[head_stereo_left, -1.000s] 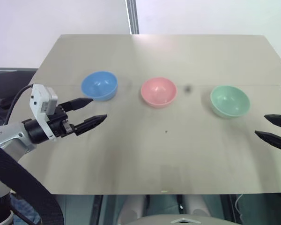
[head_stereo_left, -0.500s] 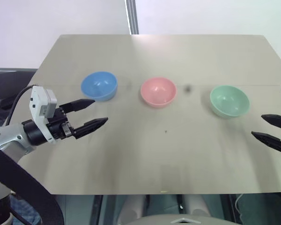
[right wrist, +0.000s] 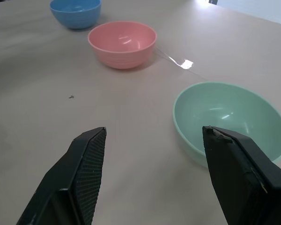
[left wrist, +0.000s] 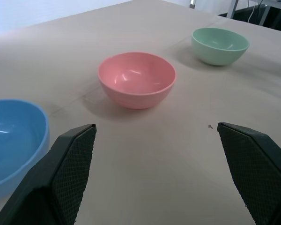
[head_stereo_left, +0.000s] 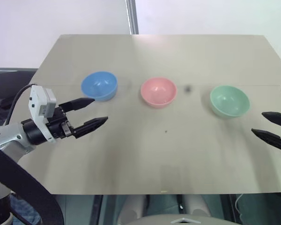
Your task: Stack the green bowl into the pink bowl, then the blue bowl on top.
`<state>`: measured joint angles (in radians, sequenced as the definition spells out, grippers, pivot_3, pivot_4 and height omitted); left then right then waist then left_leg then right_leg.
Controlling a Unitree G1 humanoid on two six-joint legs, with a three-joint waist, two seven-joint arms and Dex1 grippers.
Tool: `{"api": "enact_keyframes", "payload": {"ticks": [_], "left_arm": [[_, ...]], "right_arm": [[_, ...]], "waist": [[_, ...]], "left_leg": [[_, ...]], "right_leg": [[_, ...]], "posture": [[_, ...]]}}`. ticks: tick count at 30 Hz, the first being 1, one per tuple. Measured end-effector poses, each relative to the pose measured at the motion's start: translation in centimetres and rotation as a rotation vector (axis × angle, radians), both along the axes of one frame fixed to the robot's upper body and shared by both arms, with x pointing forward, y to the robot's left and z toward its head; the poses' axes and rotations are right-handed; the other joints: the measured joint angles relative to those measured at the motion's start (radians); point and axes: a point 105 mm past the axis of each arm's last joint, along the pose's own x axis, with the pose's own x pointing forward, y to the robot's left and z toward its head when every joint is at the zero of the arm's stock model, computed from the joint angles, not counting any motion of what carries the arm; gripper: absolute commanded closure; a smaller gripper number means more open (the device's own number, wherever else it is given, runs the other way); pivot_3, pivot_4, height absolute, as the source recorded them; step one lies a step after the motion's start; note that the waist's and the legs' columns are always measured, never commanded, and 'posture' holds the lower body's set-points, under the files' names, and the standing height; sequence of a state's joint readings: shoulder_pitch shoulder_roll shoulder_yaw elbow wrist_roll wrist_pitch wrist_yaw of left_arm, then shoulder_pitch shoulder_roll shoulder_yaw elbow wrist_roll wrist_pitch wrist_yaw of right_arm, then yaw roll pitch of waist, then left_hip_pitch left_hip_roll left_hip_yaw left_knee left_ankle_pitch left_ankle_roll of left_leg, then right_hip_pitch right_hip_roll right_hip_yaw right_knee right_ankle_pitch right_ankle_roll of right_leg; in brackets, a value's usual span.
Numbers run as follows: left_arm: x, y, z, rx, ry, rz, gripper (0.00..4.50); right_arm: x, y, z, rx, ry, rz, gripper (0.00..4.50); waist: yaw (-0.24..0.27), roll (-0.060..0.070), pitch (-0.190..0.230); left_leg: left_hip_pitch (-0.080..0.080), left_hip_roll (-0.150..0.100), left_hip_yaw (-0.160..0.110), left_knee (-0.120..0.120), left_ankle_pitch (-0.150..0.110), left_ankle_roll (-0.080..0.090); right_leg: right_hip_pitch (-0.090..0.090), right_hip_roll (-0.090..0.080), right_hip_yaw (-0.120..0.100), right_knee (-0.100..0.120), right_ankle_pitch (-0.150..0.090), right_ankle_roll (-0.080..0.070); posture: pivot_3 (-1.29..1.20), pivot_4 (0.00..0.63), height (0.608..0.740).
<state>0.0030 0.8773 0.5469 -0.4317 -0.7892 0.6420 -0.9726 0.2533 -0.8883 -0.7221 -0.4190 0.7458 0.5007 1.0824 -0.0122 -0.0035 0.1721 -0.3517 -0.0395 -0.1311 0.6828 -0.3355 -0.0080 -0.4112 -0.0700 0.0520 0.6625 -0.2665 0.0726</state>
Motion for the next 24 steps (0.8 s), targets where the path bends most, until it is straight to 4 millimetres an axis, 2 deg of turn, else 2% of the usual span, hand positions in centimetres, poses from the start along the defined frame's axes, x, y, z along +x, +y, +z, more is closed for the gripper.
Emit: {"api": "enact_keyframes", "payload": {"ticks": [12,15,18,20,24], "left_arm": [[0.1,-0.1,0.5,0.001,-0.033,-0.003,0.12],[0.1,0.0,0.4,0.001,-0.029,0.001,0.12],[0.1,0.1,0.3,-0.001,-0.025,0.006,0.12],[0.0,0.4,0.3,-0.006,-0.025,0.012,0.12],[-0.2,1.1,0.7,-0.016,-0.035,0.022,0.12]], "right_arm": [[0.3,0.5,0.1,0.001,0.001,0.0,0.9],[0.9,0.9,0.1,0.0,0.006,0.005,0.9],[2.6,1.6,-0.5,-0.036,0.039,-0.033,0.9],[4.0,2.8,-0.8,-0.05,0.036,-0.034,0.9],[5.8,6.7,-1.0,-0.052,0.0,0.04,0.9]], "waist": [[-0.001,0.0,0.0],[-0.002,0.0,0.0],[-0.004,0.0,0.0],[-0.006,0.0,0.0],[-0.004,0.0,0.0]], "left_leg": [[0.0,0.0,0.0,0.0,0.0,0.0],[0.0,0.0,0.0,0.0,0.0,0.0],[0.0,0.0,0.001,0.0,0.0,0.0],[0.001,0.0,0.0,0.0,0.0,0.0],[-0.001,0.0,0.0,0.0,0.0,0.0]], "right_leg": [[0.0,0.0,0.0,0.0,0.0,0.0],[0.0,0.0,0.0,0.0,0.0,0.0],[0.0,0.0,0.0,0.001,0.0,0.0],[0.0,0.0,0.0,0.001,0.0,0.0],[-0.002,0.0,0.0,0.0,0.0,0.0]], "posture": [[0.0,0.15,0.74],[0.0,0.15,0.74],[0.0,0.15,0.74],[0.0,0.15,0.74],[0.0,0.15,0.74]]}}
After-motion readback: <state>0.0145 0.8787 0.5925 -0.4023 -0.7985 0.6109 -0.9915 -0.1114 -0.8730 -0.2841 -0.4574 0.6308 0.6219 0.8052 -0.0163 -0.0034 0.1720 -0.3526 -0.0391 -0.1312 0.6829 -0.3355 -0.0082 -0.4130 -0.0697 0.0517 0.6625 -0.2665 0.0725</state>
